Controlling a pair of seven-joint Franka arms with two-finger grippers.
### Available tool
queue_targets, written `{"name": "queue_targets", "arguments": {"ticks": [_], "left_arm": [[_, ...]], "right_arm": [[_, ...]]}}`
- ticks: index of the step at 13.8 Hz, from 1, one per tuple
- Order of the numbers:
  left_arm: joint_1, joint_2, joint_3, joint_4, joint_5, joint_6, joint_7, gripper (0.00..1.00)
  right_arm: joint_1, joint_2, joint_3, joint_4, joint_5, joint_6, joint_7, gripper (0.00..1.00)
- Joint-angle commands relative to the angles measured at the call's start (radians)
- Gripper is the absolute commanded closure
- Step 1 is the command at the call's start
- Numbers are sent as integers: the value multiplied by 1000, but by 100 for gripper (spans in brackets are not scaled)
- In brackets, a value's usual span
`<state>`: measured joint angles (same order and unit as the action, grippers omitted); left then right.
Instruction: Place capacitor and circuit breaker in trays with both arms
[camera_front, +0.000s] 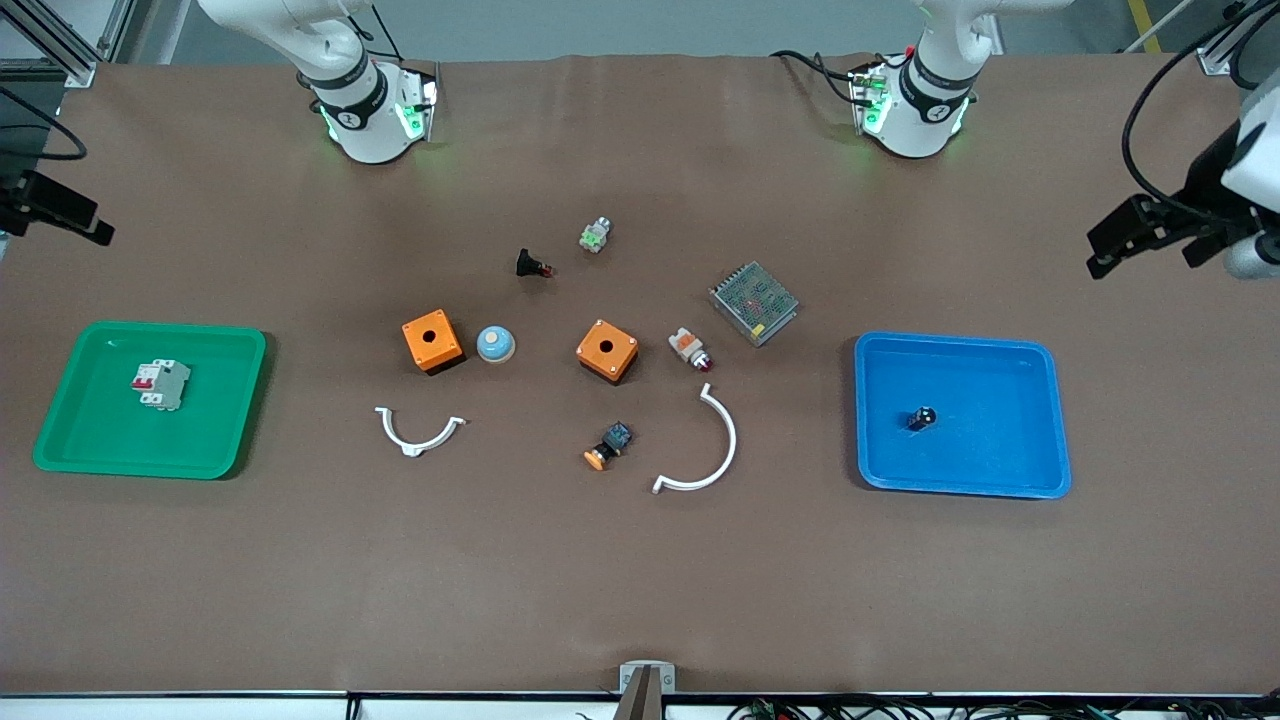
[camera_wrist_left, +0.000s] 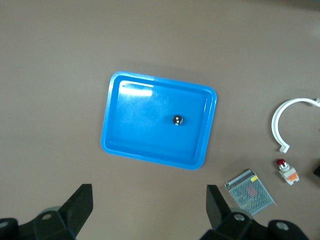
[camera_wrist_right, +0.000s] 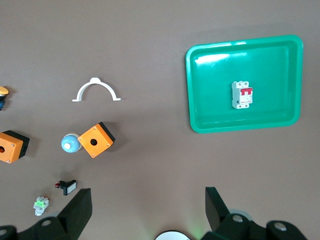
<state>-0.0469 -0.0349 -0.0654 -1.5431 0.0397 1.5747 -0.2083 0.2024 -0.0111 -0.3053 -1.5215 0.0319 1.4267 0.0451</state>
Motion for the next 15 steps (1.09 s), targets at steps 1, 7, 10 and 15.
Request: {"name": "queue_targets", "arguments": {"ticks": [1,7,10,15], "left_arm": [[-21,-97,18,-106,-32,-1,-3,0],[-39,-145,18,-161,-35,-1,-28,0],[-31,-134,15,-152,-32,-2,-6,0],[-40,-117,10,-150,-32,-5,-5,0]], "right_arm": [[3,39,0,30,17,0,10,0],[-170,37,130,66,26,-5,4,0],[-192,37,166,67,26,-2,5,0],[-189,37,166,67,23,-2,2,0]]}}
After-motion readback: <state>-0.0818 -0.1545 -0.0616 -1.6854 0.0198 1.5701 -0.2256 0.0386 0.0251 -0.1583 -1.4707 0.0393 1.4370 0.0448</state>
